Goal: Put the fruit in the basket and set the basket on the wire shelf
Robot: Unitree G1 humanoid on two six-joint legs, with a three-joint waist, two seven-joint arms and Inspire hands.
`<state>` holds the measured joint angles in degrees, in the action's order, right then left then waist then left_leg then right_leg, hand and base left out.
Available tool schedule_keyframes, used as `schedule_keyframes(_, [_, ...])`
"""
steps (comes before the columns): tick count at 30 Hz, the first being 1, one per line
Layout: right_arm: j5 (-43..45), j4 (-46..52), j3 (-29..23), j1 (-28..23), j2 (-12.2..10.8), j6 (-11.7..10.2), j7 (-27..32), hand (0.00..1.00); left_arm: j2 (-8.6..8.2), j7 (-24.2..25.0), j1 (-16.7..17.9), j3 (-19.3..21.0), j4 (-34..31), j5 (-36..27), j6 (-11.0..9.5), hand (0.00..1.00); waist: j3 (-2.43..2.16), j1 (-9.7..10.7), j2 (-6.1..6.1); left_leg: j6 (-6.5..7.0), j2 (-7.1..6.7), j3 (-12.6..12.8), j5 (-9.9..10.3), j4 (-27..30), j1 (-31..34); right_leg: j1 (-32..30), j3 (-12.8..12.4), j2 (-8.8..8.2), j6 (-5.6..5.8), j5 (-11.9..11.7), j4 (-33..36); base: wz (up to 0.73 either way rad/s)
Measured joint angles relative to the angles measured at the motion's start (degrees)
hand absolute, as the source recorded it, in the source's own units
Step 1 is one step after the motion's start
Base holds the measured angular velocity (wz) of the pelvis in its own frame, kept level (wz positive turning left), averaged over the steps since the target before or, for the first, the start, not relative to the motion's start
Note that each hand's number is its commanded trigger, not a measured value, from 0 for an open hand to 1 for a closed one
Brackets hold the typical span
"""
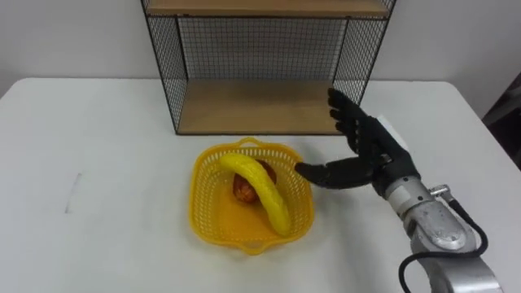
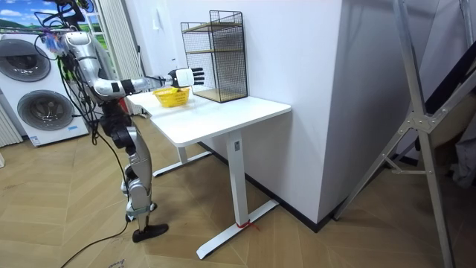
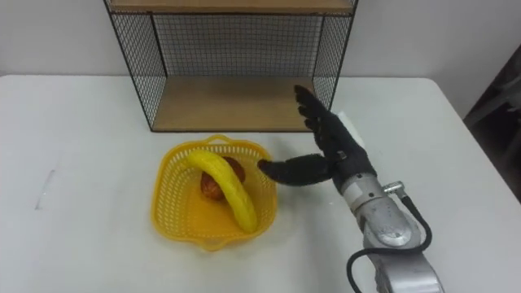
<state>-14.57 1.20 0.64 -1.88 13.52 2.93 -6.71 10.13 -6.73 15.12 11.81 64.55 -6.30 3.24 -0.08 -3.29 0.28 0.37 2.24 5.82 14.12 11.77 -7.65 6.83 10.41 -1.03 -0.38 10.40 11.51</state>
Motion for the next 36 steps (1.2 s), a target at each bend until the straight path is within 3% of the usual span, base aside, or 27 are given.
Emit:
schedule_keyframes(6, [-8.6, 2.1, -0.8, -2.7, 0.2, -0.5, 4.0, 0.0, 0.05, -10.4, 0.8, 7.5, -1.5, -10.3, -1.3, 0.0, -0.14, -0.7, 0.16, -0.02, -0.32, 0.2, 0.0, -0.4, -0.6, 0.4, -0.8, 0.23, -0.11, -0.2, -0.8, -0.04])
schedule_keyframes(8, [-9.8, 2.1, -0.8, -4.1, 0.2, -0.5, 5.3, 0.0, 0.0, -15.4, 2.3, 8.4, -7.2, -13.5, -2.2, 0.0, -0.31, -0.8, 0.27, -0.02, -0.01, 0.2, 0.0, -0.5, -1.1, 0.6, -0.8, 0.19, -0.09, -0.2, -0.8, 0.0])
schedule_keyframes(10, [-10.0, 2.1, -0.8, -4.6, 0.2, -0.5, 6.3, 0.0, 0.06, -19.1, 2.3, 8.7, -10.1, -13.5, -3.5, 0.0, -0.34, -1.3, 0.54, -0.02, -0.02, 0.2, 0.0, -0.4, -0.9, 0.7, -0.8, 0.2, -0.06, -0.2, -0.8, 0.0])
schedule_keyframes(12, [-10.0, 2.1, -1.0, -5.1, 0.2, -0.5, 7.4, 0.0, 0.05, -22.8, 2.3, 9.0, -14.6, -13.5, -3.6, 0.0, -0.47, -1.4, 0.78, -0.02, -0.09, 0.0, 0.0, -0.5, -0.7, 0.5, -0.5, 0.12, -0.04, -0.2, -0.7, 0.02])
schedule_keyframes(17, [-9.9, 2.1, -1.9, -8.1, 0.1, -0.5, 9.2, 0.0, -0.24, -34.2, 3.3, 9.5, -30.5, -13.3, -5.7, 0.0, -0.63, -2.2, 1.24, -0.02, -0.08, -0.4, 0.0, -0.8, -1.0, 0.5, -0.1, 0.13, -0.04, -0.2, -0.7, 0.02])
schedule_keyframes(23, [-9.9, 2.1, -2.0, -11.1, 0.0, -0.5, 10.5, 0.0, -0.91, -46.9, 4.5, 10.3, -42.1, -11.6, -5.9, 0.0, -0.49, -3.3, 1.2, -0.06, -0.03, -0.6, -0.1, -0.4, -0.8, 0.1, 0.1, 0.11, -0.04, -0.2, -0.7, 0.01])
schedule_keyframes(30, [-8.5, 2.1, -1.9, -12.0, -0.2, -0.6, 10.9, 0.0, -0.9, -54.2, 4.5, 10.7, -51.9, -6.6, -6.7, 0.0, -0.41, -4.5, 1.13, -0.15, -0.12, -1.6, -0.1, 0.0, -0.7, 0.6, 1.1, 0.14, -0.04, -0.2, -0.9, 0.08])
schedule_keyframes(32, [-7.5, 2.1, -1.9, -12.4, -0.5, -0.6, 10.5, 0.0, -0.72, -54.5, 3.8, 10.7, -56.9, -6.0, -9.1, 0.0, -0.39, -4.5, 1.21, -0.18, -0.52, -1.9, -0.1, 0.0, -0.7, 0.6, 1.3, 0.05, -0.05, -0.2, -0.9, 0.02])
schedule_keyframes(35, [-7.2, 2.1, -1.9, -12.8, -0.5, -1.0, 9.7, 0.0, -0.52, -55.1, 2.5, 10.6, -64.1, 0.9, -12.7, 0.0, -0.09, -3.4, 1.59, -0.12, -0.83, -1.9, -0.1, -0.2, -0.2, 0.5, 1.4, -0.3, 0.04, 0.0, -0.8, 0.0])
schedule_keyframes(36, [-7.1, 2.1, -1.9, -12.8, -0.5, -1.2, 9.7, 0.0, -0.53, -55.3, 2.4, 10.6, -64.8, 1.8, -13.1, 0.0, -0.05, -3.2, 1.73, -0.1, -0.85, -1.8, -0.1, -0.3, -0.2, 0.5, 1.3, -0.34, 0.06, 0.0, -0.8, -0.06])
